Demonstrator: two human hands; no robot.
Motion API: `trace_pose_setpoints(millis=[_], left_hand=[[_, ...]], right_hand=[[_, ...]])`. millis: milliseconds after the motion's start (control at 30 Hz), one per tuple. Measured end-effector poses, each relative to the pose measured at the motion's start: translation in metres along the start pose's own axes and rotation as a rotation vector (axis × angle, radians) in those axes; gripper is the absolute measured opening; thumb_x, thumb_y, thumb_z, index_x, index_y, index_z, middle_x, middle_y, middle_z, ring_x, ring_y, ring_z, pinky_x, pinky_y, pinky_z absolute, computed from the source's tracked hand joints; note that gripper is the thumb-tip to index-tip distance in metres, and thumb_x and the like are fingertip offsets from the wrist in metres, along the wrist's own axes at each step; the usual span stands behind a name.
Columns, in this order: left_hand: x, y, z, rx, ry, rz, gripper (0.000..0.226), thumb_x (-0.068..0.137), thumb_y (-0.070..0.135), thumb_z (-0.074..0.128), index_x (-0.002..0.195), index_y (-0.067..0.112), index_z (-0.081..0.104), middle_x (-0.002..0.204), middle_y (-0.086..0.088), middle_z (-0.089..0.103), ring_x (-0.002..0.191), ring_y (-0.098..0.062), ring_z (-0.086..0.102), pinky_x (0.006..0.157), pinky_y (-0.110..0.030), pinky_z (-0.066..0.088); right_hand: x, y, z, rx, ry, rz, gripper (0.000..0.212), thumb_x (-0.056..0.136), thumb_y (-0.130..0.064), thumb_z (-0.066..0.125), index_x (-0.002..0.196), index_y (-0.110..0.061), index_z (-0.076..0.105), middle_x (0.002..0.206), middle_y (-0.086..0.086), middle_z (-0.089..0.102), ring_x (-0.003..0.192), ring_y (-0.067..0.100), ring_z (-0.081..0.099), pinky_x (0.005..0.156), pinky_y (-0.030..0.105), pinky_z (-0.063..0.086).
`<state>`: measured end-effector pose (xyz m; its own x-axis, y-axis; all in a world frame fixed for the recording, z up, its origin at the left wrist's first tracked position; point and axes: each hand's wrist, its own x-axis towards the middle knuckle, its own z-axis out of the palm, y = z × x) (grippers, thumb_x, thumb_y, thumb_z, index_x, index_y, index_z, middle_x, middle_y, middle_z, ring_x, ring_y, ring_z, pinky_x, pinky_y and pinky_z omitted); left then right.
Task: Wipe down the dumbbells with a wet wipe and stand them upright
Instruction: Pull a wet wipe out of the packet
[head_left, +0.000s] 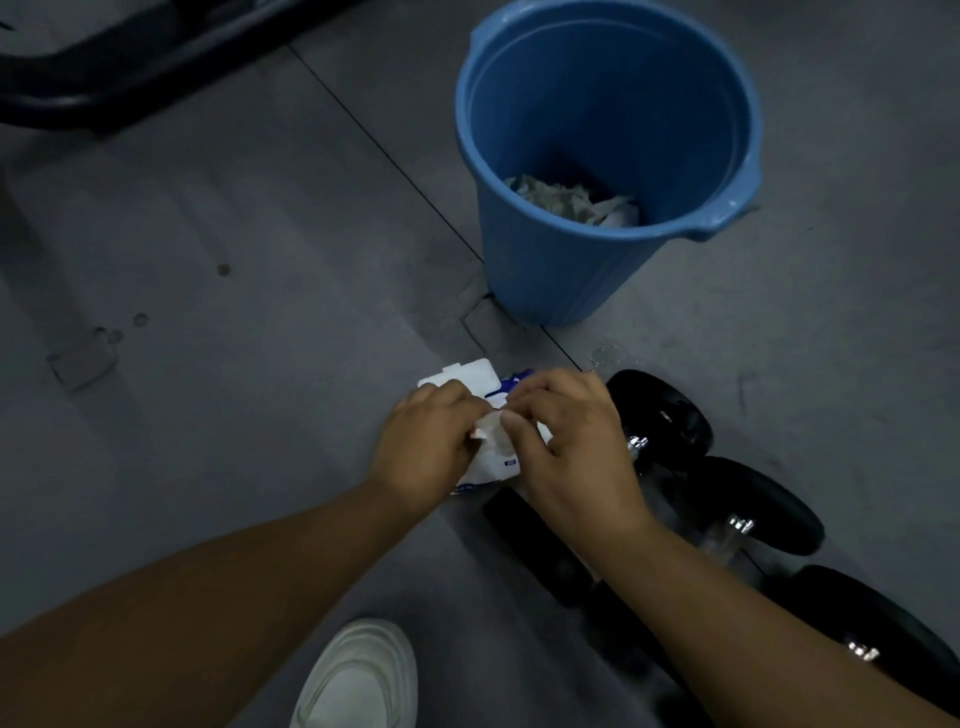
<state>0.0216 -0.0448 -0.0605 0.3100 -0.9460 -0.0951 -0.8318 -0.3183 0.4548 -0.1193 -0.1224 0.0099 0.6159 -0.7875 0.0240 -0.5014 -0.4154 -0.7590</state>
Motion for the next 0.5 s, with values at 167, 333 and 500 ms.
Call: trace_pose_setpoints(millis=[167,333,500], left_hand=[[0.0,-0.001,-0.005,-0.045,-0.018,-0.101,0.01,0.084,0.016,0.059,0.09,0.024,0.058,0.083,0.002,0.065,0.077,-0.023,0.058,0.066,-0.034,0.045],[-0.01,-0.01,-0.01,0.037,-0.033,0.002,0.032,0.067,0.006,0.074,0.08,0.028,0.055,0.077,0.006,0.06,0.072,-0.024,0.058,0.061,-0.029,0.034],[-0.013,-0.013,-0.019,0.047,-0.099,0.033,0.028,0.071,0.019,0.072,0.096,0.026,0.061,0.092,0.005,0.064,0.087,-0.025,0.061,0.066,-0.031,0.039]], right_hand=[[0.009,-0.008,-0.002,0.1,-0.017,0.162,0.016,0.095,-0.026,0.052,0.083,-0.02,0.061,0.081,-0.013,0.058,0.086,0.008,0.052,0.077,0.029,0.045],[0.018,-0.016,-0.016,0.208,0.119,0.23,0.016,0.101,-0.025,0.043,0.088,-0.02,0.051,0.072,-0.011,0.056,0.068,-0.003,0.053,0.058,0.015,0.038],[0.027,-0.011,-0.018,0.154,0.008,0.285,0.015,0.1,-0.03,0.046,0.093,-0.018,0.052,0.074,-0.011,0.056,0.068,-0.008,0.054,0.055,0.012,0.038]])
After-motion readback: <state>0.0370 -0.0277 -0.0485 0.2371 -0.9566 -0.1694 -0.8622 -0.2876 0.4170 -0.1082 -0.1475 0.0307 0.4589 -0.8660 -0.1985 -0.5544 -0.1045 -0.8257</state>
